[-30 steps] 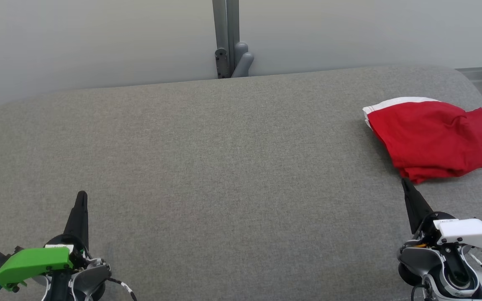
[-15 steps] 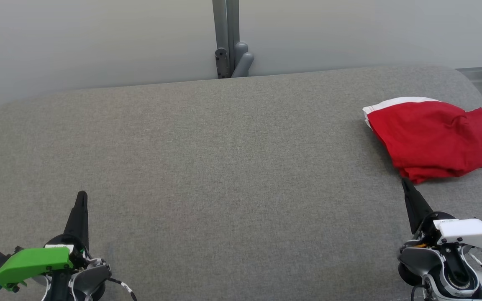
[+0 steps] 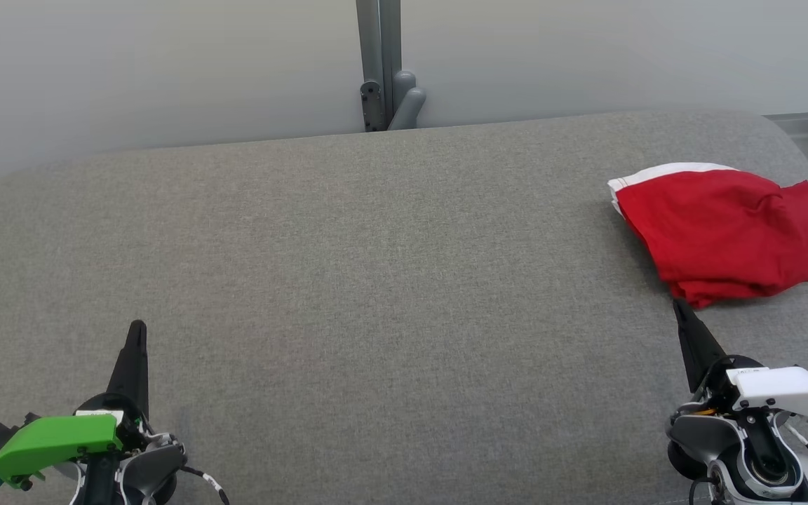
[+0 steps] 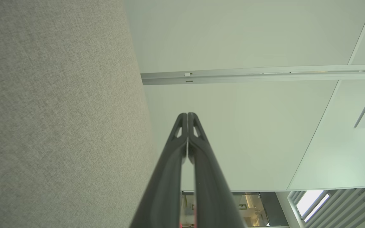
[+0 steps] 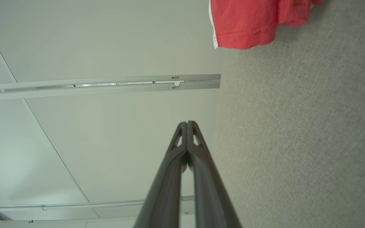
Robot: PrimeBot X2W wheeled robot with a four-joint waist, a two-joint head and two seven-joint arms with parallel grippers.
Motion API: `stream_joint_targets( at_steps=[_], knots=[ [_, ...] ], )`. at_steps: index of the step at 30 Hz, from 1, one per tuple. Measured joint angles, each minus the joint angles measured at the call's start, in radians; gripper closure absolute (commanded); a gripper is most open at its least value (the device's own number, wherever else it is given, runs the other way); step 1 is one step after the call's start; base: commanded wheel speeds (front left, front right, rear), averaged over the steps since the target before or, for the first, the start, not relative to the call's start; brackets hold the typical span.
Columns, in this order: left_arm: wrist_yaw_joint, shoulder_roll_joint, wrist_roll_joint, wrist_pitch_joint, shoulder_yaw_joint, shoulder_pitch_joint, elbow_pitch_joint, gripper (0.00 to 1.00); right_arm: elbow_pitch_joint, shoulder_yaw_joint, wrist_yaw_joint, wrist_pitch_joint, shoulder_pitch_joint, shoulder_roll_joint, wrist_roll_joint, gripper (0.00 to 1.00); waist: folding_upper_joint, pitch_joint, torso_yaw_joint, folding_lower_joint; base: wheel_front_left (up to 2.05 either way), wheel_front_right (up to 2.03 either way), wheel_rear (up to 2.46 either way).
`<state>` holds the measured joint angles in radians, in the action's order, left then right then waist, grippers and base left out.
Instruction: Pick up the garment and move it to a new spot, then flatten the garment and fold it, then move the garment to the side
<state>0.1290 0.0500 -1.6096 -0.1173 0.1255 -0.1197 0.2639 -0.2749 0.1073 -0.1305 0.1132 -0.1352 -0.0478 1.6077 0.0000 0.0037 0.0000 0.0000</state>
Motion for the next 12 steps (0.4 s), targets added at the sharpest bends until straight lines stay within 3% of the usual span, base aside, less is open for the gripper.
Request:
stream_joint_targets(
  at_steps=[12],
  knots=[
    [0.0, 0.0, 0.0, 0.0, 0.0, 0.0, 0.0, 1.0, 0.0, 0.0, 0.0, 0.0, 0.0, 0.0, 0.0, 1.0, 0.0, 0.0, 0.0, 0.0, 0.0, 0.0, 0.0]
  ],
)
